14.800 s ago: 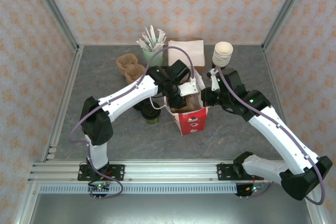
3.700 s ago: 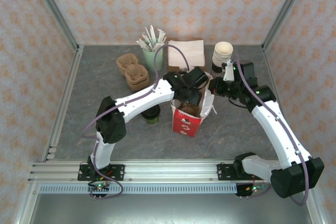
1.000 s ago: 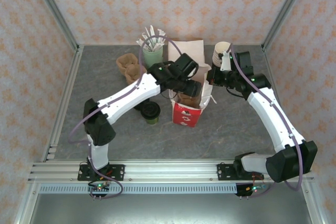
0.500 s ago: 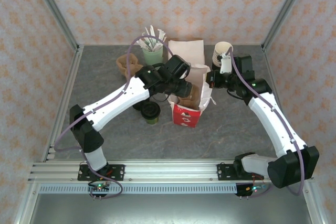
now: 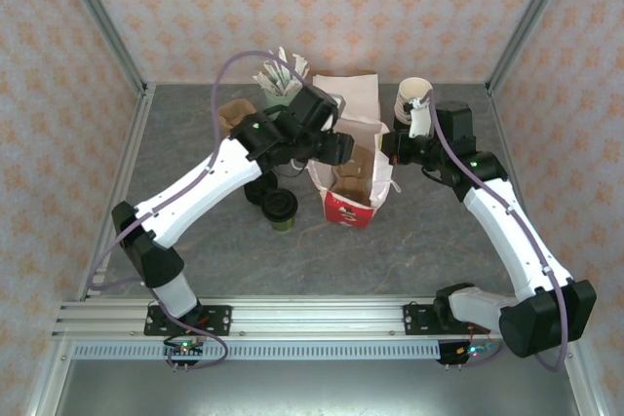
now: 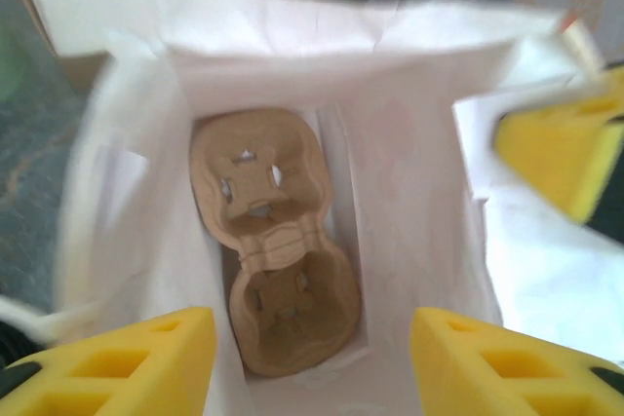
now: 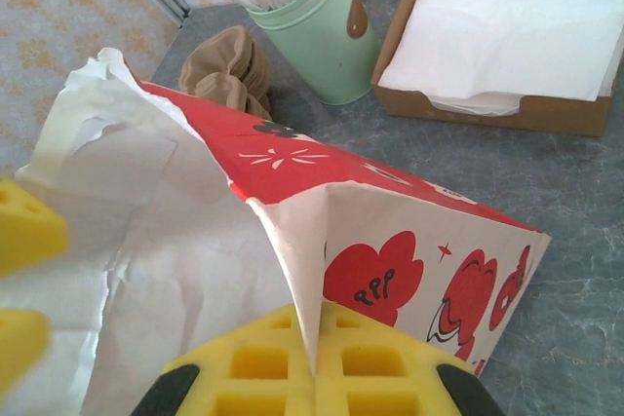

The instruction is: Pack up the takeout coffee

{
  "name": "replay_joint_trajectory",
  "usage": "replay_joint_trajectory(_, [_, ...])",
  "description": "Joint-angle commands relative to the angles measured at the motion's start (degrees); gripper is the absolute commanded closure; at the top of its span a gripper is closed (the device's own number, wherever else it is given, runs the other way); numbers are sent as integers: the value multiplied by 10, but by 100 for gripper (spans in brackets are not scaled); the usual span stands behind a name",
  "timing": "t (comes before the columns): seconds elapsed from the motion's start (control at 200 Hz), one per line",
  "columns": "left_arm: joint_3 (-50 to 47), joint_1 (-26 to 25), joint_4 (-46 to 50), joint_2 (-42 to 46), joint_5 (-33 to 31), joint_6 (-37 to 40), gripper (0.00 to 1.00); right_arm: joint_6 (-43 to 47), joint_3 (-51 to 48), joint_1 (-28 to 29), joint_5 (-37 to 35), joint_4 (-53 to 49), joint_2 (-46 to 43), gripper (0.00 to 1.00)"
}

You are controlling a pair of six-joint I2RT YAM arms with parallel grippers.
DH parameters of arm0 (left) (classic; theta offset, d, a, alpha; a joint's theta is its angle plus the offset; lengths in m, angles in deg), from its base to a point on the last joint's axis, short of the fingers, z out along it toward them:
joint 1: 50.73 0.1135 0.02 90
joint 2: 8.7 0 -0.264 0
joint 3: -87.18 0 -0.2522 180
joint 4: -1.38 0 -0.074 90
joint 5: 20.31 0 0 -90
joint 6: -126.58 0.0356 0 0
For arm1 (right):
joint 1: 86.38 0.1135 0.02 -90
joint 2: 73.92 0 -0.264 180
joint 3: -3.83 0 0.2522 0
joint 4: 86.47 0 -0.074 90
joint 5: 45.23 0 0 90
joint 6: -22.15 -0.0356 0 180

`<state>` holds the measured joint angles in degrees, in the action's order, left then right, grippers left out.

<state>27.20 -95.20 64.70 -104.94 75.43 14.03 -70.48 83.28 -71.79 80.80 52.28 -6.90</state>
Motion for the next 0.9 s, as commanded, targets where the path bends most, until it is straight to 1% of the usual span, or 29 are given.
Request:
replay_joint_trajectory(0.0, [32,7,-6,40,-46,3,42,13,6,1,15,24,3,100])
replay_joint_trajectory(0.085, [53,11,21,41,-81,0,41,11,15,1,18,19,5,100])
replay_joint_trajectory(0.12, [56,16,34,45,-99,-11,41,10,19,1,20,16,21,100])
replay_joint_trajectory(0.245, [39,36,94,70,-187,-42,41,-3,36,1,28,2,41,100])
replay_joint_trajectory(0.315, [0,55,104,98,-210,-62,38,-14,54,1,30,-20,57,100])
replay_joint_trajectory(0.355, [-30,71,108,115,-207,-76,37,-21,64,1,30,-33,67,100])
replay_joint_trajectory(0.375, [-41,78,117,122,-207,-100,37,-23,67,1,31,-37,71,100])
replay_joint_trajectory(0.405, [-59,85,125,133,-209,-116,37,-26,72,1,35,-40,77,100])
replay_joint_trajectory(0.5, [-111,85,139,155,-201,-135,37,-42,82,1,33,-45,85,100])
replay_joint_trajectory(0.55, [-144,85,133,161,-177,-138,33,-49,82,1,31,-42,84,100])
replay_joint_trajectory(0.591, [-163,84,147,164,-174,-154,31,-53,79,1,31,-39,83,100])
replay_joint_trajectory(0.656, [-214,83,137,181,-149,-167,30,-57,74,1,30,-36,81,100])
replay_joint_trajectory(0.756, [-294,61,86,223,-132,-169,26,-62,65,1,30,-35,77,100])
replay_joint_trajectory(0.891, [-343,24,67,240,-139,-140,13,-62,56,1,13,-36,67,100])
